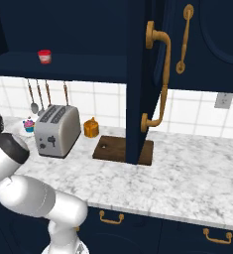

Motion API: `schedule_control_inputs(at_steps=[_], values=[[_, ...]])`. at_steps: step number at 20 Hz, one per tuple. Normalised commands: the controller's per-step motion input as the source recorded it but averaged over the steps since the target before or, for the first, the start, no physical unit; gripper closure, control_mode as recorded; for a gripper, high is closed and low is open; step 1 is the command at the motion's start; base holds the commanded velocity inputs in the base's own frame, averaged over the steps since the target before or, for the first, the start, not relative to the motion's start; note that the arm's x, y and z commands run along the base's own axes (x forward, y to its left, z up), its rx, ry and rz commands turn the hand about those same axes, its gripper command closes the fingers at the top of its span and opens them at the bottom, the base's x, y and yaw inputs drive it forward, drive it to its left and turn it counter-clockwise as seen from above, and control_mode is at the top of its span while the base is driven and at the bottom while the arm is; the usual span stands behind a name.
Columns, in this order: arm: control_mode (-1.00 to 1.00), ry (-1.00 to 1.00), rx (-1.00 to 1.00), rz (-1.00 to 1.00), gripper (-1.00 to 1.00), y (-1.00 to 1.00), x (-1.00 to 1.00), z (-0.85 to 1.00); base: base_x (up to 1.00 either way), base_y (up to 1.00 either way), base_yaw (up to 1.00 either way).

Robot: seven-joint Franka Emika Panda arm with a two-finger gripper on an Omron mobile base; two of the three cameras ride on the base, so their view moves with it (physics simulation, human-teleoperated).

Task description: From the different types of pastries on the counter, select a croissant and place it on the cutting board. Then retrieve a jar of jam from the cabinet and place it alongside the croissant on the cutting board.

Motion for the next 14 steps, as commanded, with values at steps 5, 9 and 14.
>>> schedule_control_inputs(at_steps=[5, 9, 14], values=[[-1.0, -0.02, 0.0, 0.0, -1.0, 0.03, 0.1, -0.02, 0.0, 0.0, 0.0], [-1.0, -0.07, 0.0, 0.0, -1.0, 0.14, 0.41, -0.25, 0.0, 0.0, 0.0], [-1.0, -0.04, 0.0, 0.0, -1.0, 0.21, 0.33, -0.26, 0.0, 0.0, 0.0]])
